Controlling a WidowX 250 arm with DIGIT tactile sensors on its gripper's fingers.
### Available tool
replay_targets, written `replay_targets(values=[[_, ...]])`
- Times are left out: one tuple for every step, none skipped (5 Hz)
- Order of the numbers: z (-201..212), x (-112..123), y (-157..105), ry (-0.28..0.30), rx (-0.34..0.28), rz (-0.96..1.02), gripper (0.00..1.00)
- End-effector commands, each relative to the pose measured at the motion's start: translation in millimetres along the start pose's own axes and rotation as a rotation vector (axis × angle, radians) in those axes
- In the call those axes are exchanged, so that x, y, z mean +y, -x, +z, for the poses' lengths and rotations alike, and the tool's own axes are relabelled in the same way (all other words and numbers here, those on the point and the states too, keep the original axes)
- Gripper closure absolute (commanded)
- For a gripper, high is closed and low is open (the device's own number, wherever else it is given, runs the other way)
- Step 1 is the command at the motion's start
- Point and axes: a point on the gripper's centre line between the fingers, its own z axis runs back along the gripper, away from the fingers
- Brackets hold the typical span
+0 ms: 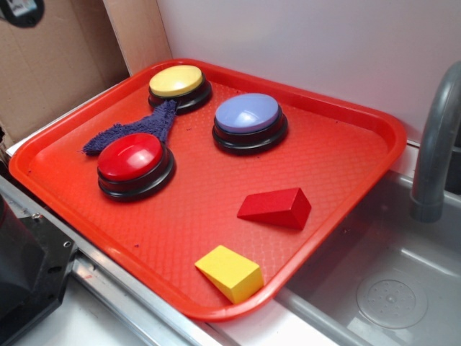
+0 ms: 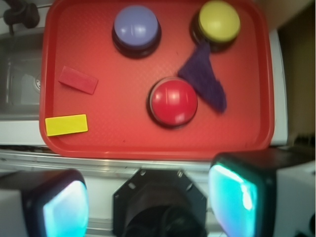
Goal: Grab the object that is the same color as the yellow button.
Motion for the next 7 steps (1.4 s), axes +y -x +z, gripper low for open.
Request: replay_targets(values=[[-28,-37,-33,-0.056,-0.047,-0.503,0.0],[-51,-52,-40,0.031,-0.074,-0.744,0.0],[-72,-65,-41,0.12,-0.067,-0.983,0.0],[-89,-75,-37,0.177,-0.052,-1.227,0.0],[-111,-81,-32,0.247,-0.085,-1.471,0.0],[-135,-87,-29,0.24,-0.082,-1.674,0.0],[-156,-94,-27,0.201,-0.074,-1.699,0.0]])
